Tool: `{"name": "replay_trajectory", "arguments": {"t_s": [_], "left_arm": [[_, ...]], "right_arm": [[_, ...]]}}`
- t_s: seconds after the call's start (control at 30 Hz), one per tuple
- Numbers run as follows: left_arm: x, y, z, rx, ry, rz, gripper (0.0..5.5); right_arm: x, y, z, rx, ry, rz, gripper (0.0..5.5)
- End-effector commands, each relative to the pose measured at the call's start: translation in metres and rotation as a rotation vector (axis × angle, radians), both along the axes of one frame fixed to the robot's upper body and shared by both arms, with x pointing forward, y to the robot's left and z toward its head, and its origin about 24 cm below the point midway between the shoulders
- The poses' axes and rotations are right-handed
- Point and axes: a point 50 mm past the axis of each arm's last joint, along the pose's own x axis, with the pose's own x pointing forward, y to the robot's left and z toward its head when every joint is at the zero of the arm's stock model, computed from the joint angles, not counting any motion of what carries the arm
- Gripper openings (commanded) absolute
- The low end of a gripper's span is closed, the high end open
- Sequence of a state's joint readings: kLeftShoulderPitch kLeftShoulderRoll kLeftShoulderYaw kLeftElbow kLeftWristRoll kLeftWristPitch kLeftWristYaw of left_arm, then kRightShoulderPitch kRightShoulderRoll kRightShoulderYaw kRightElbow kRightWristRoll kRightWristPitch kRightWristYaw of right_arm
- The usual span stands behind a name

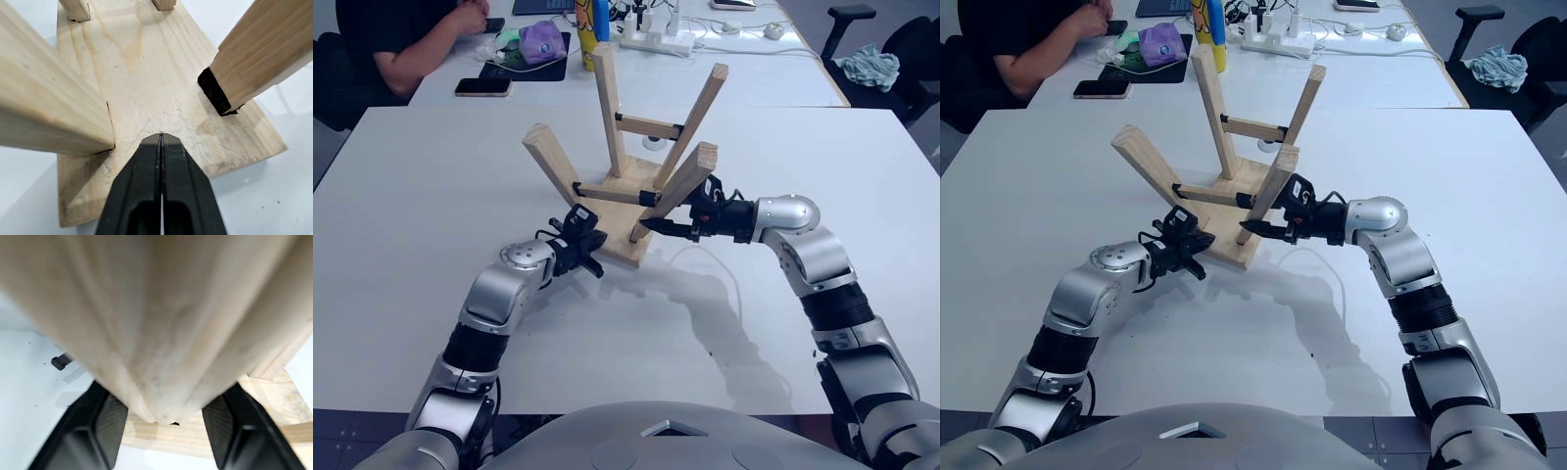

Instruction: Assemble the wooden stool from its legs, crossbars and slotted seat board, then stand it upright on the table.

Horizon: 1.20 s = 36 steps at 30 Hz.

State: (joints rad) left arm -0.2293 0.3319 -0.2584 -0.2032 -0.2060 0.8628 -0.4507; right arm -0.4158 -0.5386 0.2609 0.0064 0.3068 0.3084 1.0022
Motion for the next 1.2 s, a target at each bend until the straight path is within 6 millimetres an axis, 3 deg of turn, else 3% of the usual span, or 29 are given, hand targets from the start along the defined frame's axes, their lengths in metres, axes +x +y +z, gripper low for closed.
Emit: {"name": "replay_trajectory", "arguments": {"t_s": [0.03, 0.23, 0.53, 0.8, 1.03, 1.2], "left_arm": [[-0.013, 0.006, -0.021, 0.037, 0.115, 0.025, 0.00], [-0.016, 0.005, -0.022, 0.029, 0.116, 0.040, 0.00], [-0.015, 0.003, -0.022, 0.027, 0.110, 0.034, 0.00], [-0.016, 0.003, -0.022, 0.020, 0.106, 0.040, 0.00], [-0.014, 0.002, -0.020, 0.022, 0.097, 0.035, 0.00], [-0.015, -0.002, -0.020, 0.014, 0.090, 0.027, 0.00]], "right_arm": [[-0.020, -0.016, -0.031, -0.178, 0.180, -0.111, 2.04], [-0.026, -0.009, -0.042, -0.211, 0.181, -0.231, 2.04], [-0.038, -0.021, -0.078, -0.251, 0.255, -0.347, 2.04], [-0.058, -0.032, -0.108, -0.299, 0.317, -0.297, 2.04], [-0.037, -0.021, -0.088, -0.351, 0.286, -0.239, 2.04], [-0.033, -0.013, -0.082, -0.403, 0.299, -0.199, 2.04]]}}
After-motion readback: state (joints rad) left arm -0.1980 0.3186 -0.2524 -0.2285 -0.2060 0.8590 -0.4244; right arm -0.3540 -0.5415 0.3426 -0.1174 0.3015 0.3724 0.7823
